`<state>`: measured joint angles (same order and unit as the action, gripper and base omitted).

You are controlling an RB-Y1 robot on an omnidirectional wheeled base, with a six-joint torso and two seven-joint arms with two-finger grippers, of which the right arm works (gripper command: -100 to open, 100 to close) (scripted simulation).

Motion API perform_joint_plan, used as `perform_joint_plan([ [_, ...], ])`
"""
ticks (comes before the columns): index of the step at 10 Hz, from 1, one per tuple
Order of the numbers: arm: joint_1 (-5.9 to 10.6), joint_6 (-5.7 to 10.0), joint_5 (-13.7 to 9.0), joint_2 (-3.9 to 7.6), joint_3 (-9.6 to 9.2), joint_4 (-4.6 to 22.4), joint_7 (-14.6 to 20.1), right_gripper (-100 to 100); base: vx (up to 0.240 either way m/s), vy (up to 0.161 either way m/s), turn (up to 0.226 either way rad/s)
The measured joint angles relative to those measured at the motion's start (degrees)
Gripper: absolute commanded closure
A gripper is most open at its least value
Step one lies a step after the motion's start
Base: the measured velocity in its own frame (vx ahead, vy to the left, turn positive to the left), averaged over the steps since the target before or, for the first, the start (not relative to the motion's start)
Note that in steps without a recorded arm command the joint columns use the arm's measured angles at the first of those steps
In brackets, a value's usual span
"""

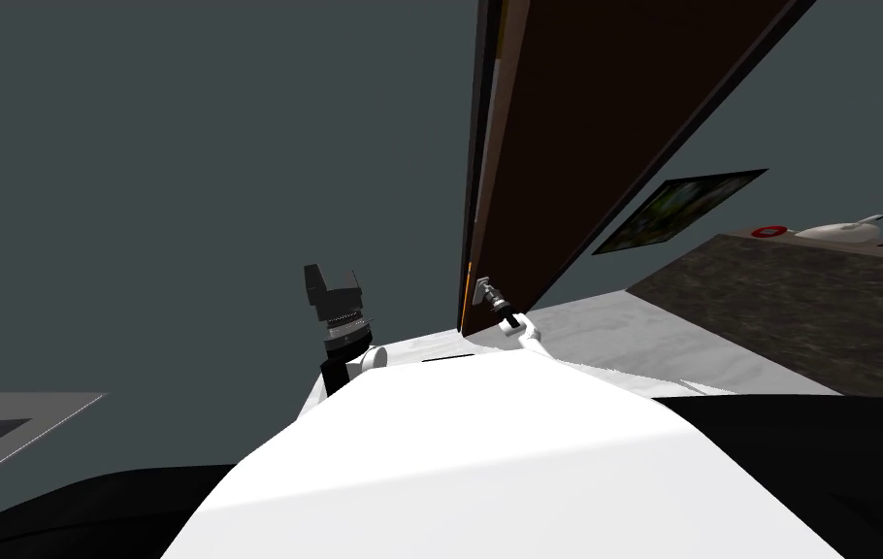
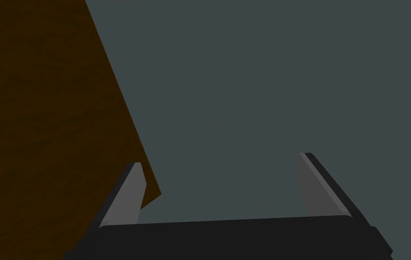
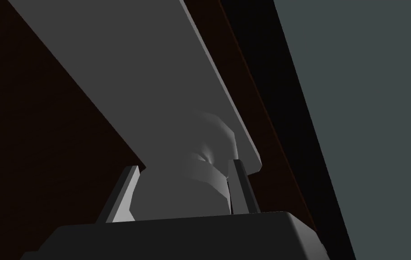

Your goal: Pull the door open

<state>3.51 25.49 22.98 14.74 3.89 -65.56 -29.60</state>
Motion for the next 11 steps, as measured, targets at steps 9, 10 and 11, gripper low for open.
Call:
perform_joint_plan([
  [9, 0.93, -0.45, -4.97, -0.22, -1.41, 0.72, 12.3, 100, -0.046, -0.035, 0.033],
  [10, 0.9, -0.66, -5.34, -0.21, -1.58, 0.5, 13.41, 100, -0.057, -0.028, 0.039],
  [11, 1.2, -0.66, -6.05, -0.23, -1.73, 0.83, 14.82, 100, -0.076, -0.057, 0.062],
])
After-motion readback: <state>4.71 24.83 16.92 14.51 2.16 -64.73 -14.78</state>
